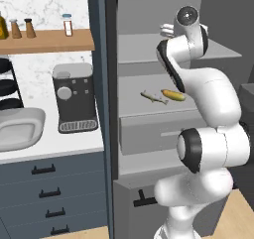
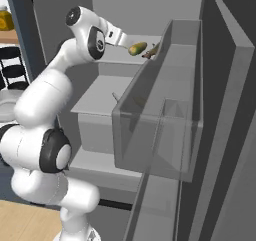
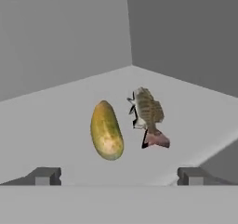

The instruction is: Place one cucumber and one fish in each tupperware on the nearby counter, to pack two identical lunches.

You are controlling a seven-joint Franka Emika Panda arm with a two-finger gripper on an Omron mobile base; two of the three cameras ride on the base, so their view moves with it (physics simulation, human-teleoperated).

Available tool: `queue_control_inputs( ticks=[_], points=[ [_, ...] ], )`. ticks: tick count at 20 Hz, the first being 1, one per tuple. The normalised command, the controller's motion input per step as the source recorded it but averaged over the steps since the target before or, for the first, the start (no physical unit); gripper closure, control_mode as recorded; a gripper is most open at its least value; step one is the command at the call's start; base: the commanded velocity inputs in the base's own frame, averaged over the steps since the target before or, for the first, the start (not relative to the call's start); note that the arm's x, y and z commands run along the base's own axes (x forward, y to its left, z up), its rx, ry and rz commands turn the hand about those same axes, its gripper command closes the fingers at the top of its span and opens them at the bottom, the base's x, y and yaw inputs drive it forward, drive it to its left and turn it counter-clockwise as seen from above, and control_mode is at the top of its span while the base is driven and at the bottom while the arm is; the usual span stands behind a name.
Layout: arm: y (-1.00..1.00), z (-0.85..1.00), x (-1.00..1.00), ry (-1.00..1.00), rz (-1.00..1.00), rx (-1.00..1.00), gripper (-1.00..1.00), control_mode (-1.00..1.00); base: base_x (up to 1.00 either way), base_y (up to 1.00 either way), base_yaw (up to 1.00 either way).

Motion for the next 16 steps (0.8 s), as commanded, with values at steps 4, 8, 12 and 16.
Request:
queue_control_inputs(
  ticks=[4,8,12,16],
  points=[
    [-0.21,-0.06,0.95,0.20,0.12,0.00,-1.00,-1.00,0.00,0.00,0.00],
    [-0.25,-0.12,0.87,0.32,0.10,0.00,-1.00,-1.00,0.00,0.00,0.00],
    [-0.23,-0.17,0.60,0.25,0.06,0.00,-1.00,-1.00,0.00,0.00,0.00],
    [-0.01,-0.26,0.08,0.16,0.00,0.00,-1.00,-1.00,0.00,0.00,0.00]
  ],
)
